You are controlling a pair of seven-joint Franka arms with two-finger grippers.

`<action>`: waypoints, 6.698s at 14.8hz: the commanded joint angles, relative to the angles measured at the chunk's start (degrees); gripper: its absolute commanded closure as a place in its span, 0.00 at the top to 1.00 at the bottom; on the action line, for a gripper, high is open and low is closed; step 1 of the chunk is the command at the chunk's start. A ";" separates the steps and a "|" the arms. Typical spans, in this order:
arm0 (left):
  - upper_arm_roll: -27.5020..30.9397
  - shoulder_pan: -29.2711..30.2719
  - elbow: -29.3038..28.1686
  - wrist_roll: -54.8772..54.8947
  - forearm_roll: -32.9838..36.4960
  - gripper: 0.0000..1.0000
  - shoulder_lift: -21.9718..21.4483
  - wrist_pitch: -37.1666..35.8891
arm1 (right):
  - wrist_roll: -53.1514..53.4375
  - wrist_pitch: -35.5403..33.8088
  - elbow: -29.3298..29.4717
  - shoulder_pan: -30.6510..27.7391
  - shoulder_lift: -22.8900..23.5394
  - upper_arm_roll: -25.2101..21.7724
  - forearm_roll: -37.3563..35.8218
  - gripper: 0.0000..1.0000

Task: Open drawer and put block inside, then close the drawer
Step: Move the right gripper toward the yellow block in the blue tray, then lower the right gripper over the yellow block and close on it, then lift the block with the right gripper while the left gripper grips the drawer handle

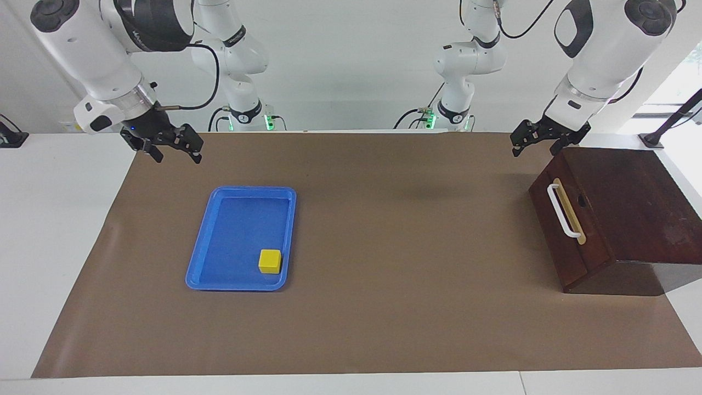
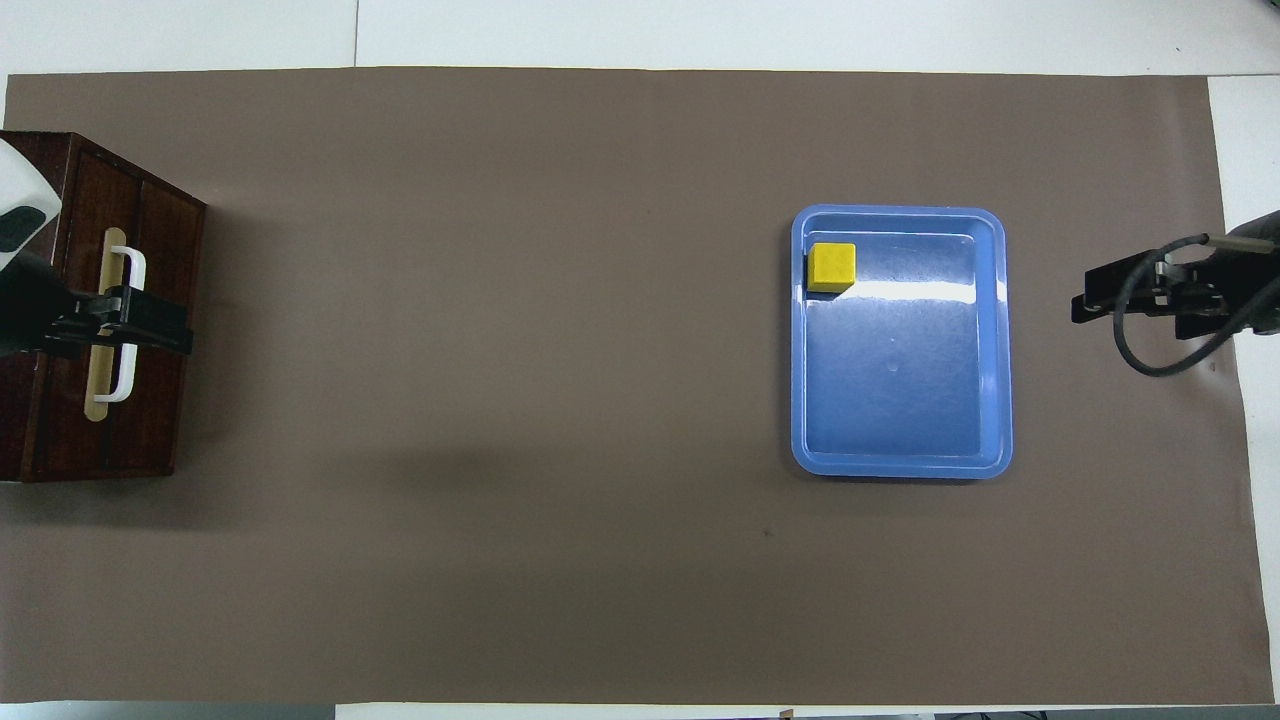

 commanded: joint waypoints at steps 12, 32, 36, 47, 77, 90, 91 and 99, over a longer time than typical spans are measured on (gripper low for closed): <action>0.10 -0.05 0.71 -0.18 0.86 1.00 -0.04 -0.67 | 51.53 27.28 -8.76 4.57 15.81 0.59 27.53 1.00; 0.10 -0.05 0.71 -0.10 0.86 1.00 -0.04 -0.67 | 48.12 19.89 4.69 0.88 33.58 0.33 41.54 1.00; 0.01 -0.31 0.71 -0.71 0.86 1.00 -0.04 -0.32 | 47.33 20.60 3.99 1.76 33.50 0.33 41.80 1.00; -0.07 -1.01 -1.04 0.34 6.29 1.00 -0.56 3.02 | 45.74 21.75 1.62 1.93 33.23 0.24 41.53 1.00; -0.08 -7.61 -11.59 -19.87 42.60 1.00 13.67 18.39 | 60.59 5.94 13.22 3.60 21.99 0.94 37.31 0.00; 0.01 -4.79 -16.43 -20.58 48.49 1.00 13.76 27.19 | 72.46 3.55 13.31 3.60 18.91 2.35 38.28 0.00; 0.01 -4.79 -16.17 -20.58 48.67 1.00 13.76 27.19 | 72.46 3.64 13.31 3.60 18.91 2.61 38.28 0.00; 0.10 -1.46 -19.06 -20.58 48.76 1.00 13.41 32.90 | 72.55 3.82 13.48 3.78 18.91 3.14 38.19 0.00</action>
